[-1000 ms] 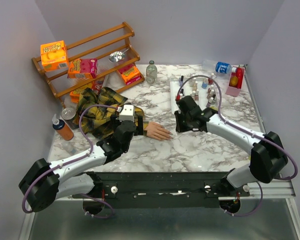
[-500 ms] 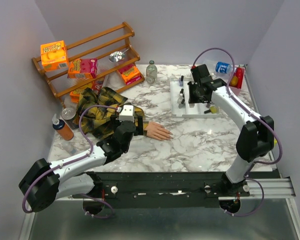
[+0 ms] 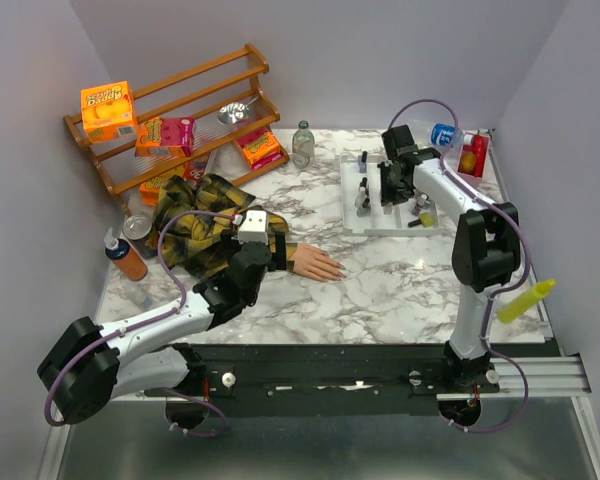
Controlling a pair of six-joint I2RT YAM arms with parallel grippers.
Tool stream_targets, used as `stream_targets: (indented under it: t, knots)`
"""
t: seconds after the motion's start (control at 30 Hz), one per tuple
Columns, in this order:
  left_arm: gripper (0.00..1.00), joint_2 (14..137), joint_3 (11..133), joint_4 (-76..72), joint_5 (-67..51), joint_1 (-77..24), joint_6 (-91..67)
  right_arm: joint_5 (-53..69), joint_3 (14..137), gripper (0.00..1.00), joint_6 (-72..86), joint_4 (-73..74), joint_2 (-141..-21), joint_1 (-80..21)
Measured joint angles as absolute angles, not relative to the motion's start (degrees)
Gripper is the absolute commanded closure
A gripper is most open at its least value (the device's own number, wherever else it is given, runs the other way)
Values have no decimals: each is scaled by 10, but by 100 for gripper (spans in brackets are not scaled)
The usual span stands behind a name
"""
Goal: Paint the nails
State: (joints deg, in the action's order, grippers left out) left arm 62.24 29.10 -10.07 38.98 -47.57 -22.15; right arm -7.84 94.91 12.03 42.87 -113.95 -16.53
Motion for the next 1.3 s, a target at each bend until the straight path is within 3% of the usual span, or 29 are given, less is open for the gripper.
stream_targets:
  t: [0.5, 0.8, 1.13, 1.3]
  knots:
    - [1, 622, 291, -102, 390, -476, -222, -61, 950, 78, 127, 386, -1206, -165]
    - [1, 622, 291, -102, 390, -476, -222, -59, 954, 55, 133, 381, -1211, -165]
    - [1, 622, 291, -102, 390, -476, -222, -59, 954, 49, 134, 380, -1207, -165]
    - [1, 622, 291, -102, 390, -476, -222, -63, 941, 40, 134, 387, -1165, -165]
